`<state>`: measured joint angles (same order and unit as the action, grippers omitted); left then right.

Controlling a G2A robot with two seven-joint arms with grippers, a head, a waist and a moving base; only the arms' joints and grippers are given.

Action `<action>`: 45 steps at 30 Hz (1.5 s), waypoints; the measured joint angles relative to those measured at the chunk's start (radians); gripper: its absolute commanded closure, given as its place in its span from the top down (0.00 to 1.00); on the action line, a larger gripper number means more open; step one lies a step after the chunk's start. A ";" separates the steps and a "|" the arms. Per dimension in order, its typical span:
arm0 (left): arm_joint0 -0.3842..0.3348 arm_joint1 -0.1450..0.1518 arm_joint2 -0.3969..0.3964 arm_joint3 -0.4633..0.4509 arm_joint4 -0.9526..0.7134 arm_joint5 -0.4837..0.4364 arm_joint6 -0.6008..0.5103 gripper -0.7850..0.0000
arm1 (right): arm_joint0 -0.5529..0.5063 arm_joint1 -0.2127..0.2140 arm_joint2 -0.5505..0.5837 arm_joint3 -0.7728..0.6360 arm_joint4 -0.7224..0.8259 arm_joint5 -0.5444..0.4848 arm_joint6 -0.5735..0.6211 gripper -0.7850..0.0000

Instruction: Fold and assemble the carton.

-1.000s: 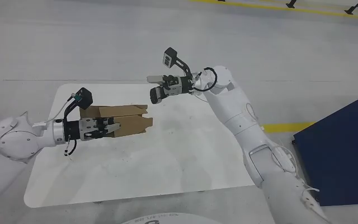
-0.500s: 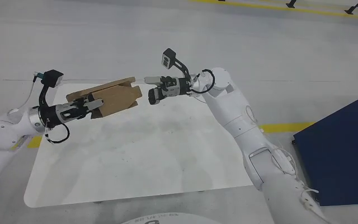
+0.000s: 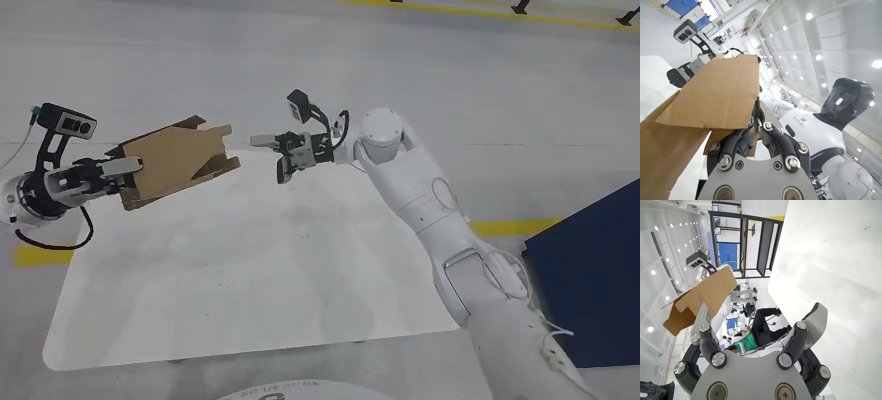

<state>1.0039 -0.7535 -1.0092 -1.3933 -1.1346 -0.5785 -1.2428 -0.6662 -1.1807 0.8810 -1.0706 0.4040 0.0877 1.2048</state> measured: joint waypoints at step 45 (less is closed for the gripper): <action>0.001 -0.177 -0.086 0.072 0.201 0.144 -0.143 0.00 | 0.008 -0.050 -0.111 -0.043 -0.027 -0.079 0.095 1.00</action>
<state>1.0048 -0.9309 -1.0948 -1.3215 -0.9331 -0.4348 -1.3858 -0.6579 -1.2311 0.7698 -1.1134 0.3772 0.0088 1.2994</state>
